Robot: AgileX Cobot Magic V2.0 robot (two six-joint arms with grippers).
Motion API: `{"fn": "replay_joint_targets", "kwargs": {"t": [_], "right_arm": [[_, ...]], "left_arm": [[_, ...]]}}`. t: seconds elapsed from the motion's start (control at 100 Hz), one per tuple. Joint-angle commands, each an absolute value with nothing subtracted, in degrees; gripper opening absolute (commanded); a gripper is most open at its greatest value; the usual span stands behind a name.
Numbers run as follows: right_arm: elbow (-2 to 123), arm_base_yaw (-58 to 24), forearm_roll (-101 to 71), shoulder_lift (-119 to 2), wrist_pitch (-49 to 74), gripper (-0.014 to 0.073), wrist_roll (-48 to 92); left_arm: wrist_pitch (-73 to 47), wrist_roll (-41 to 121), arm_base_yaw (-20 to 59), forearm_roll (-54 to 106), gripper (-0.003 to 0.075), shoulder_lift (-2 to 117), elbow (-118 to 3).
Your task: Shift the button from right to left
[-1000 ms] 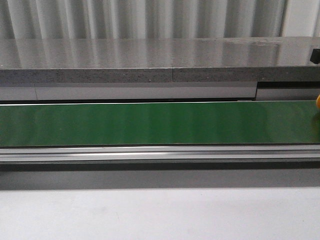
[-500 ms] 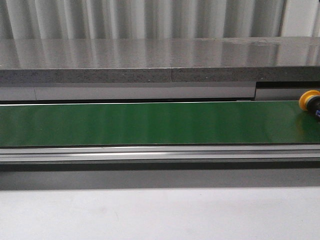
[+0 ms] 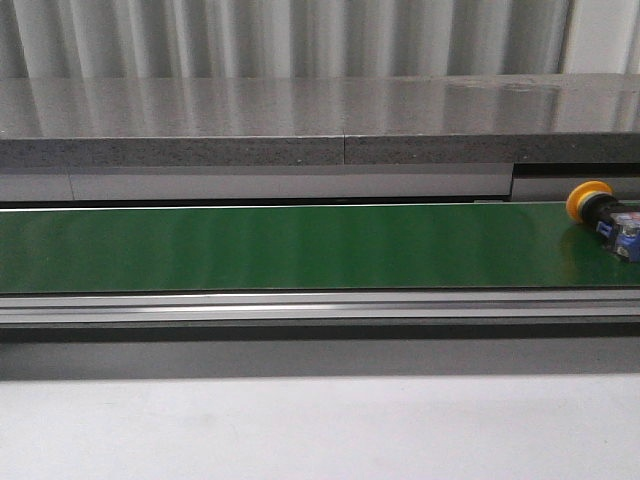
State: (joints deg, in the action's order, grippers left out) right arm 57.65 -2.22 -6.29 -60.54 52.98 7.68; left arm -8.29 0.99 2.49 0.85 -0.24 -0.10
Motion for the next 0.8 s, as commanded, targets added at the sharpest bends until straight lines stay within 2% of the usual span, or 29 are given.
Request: {"fn": "replay_joint_targets", "kwargs": {"t": [0.0,0.34,0.79], "right_arm": [[55.0,-2.8,-6.7,-54.8,47.9,-0.0066,8.3],[39.1,-3.3,-6.9,-33.9,42.0,-0.0066,8.3],[26.5,-3.3,-7.2,-8.7,37.3,-0.0066,8.2]], "left_arm": [[-3.8,0.7,2.8,0.9,-0.002,-2.2,1.3],[-3.8,0.7,2.8,0.9,-0.002,-2.2,1.3],[-3.8,0.7,2.8,0.9,-0.002,-2.2,1.3]]}}
